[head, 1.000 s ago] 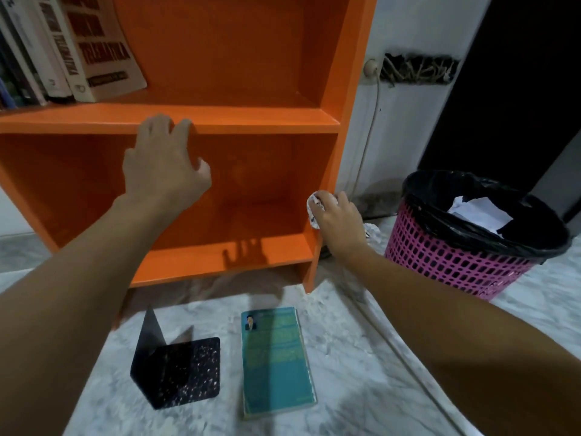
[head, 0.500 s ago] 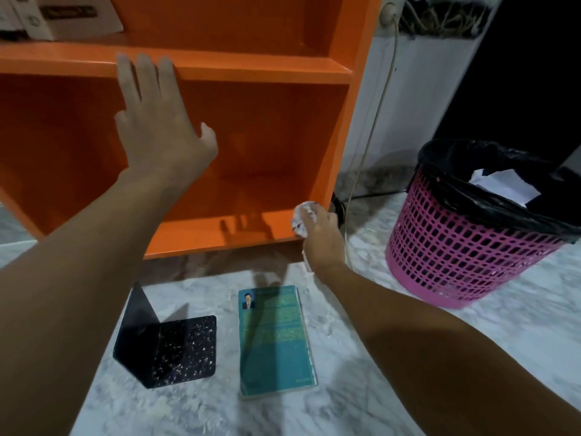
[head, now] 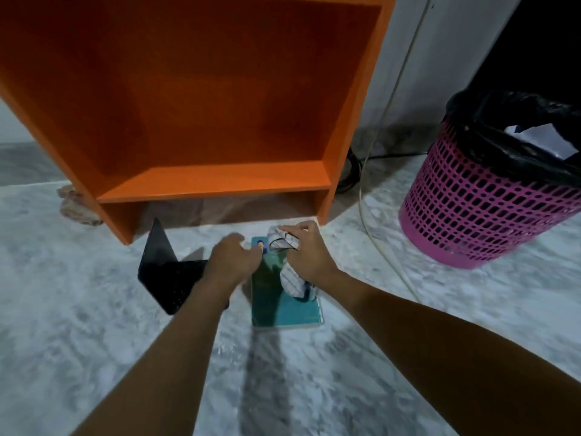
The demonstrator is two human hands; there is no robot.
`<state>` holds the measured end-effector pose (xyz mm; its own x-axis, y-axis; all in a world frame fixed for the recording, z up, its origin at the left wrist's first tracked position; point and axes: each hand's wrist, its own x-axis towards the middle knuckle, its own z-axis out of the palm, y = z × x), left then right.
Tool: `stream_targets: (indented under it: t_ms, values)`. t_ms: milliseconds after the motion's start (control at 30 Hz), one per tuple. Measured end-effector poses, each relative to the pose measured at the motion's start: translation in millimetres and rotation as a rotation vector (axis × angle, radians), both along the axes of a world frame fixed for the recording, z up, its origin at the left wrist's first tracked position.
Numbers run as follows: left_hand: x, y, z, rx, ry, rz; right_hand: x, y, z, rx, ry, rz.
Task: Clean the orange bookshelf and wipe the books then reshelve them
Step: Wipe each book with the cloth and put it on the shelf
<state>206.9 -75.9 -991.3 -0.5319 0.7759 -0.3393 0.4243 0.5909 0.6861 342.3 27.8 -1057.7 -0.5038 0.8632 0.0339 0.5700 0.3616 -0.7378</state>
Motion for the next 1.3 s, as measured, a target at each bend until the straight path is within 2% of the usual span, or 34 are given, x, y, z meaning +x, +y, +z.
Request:
stream_targets:
  t_ms: [100,167,367,467,533,633,733,800,867,933,1000,1033,1067,1133,1200,1300]
  values:
    - [18.4,-30.0,-46.2,-0.190,-0.029,-0.027,1.1,-6.7,-5.1,-0.050,0.076,-0.081]
    - [25.8,-43.4,-67.6,-0.234,-0.045,-0.042,5.1,-17.8,-11.8,-0.027,0.074,-0.042]
    - [29.5,-55.4,-93.2,-0.186,-0.072,-0.013,12.8,-46.8,-49.7,0.251,-0.208,0.420]
    - [28.5,-57.5,-102.0,-0.159,-0.143,0.072,5.4,-40.7,-60.9,0.342,-0.237,0.556]
    - [25.6,-56.6,-108.3,-0.153,-0.219,0.114,2.7,-24.5,-65.1,0.325,-0.207,0.489]
    - [22.9,-54.0,-108.9,-0.163,-0.238,0.090,-6.8,19.9,-83.8,0.266,-0.189,0.204]
    - [21.8,-51.1,-112.9,-0.168,-0.270,0.095,-21.8,68.4,-99.0,0.088,-0.220,-0.141]
    - [20.6,-51.0,-112.1,-0.175,-0.290,0.100,-34.8,69.9,-80.3,-0.030,-0.193,-0.311]
    - [18.2,-50.2,-113.8,-0.186,-0.319,0.104,-47.3,50.8,-57.9,0.041,-0.133,-0.238]
    - [16.8,-50.1,-114.0,-0.197,-0.344,0.108,-53.5,25.0,-51.6,0.135,-0.097,0.095]
    - [15.5,-50.3,-114.7,-0.202,-0.369,0.117,-50.1,10.2,-55.8,0.212,-0.176,0.372]
    - [15.3,-50.2,-114.7,-0.202,-0.388,0.126,-45.9,13.0,-63.5,0.248,-0.201,0.369]
    - [14.8,-51.0,-114.8,-0.200,-0.398,0.137,-42.5,22.7,-72.5,0.246,-0.198,0.275]
    - [15.3,-50.9,-114.5,-0.202,-0.399,0.145,-32.2,44.9,-77.9,0.112,-0.160,-0.048]
    - [14.2,-50.9,-116.7,-0.202,-0.423,0.153,-18.7,63.6,-82.7,0.047,-0.155,-0.226]
    - [10.3,-46.7,-114.7,-0.267,-0.476,0.148,-4.7,34.1,-65.2,0.117,-0.109,-0.164]
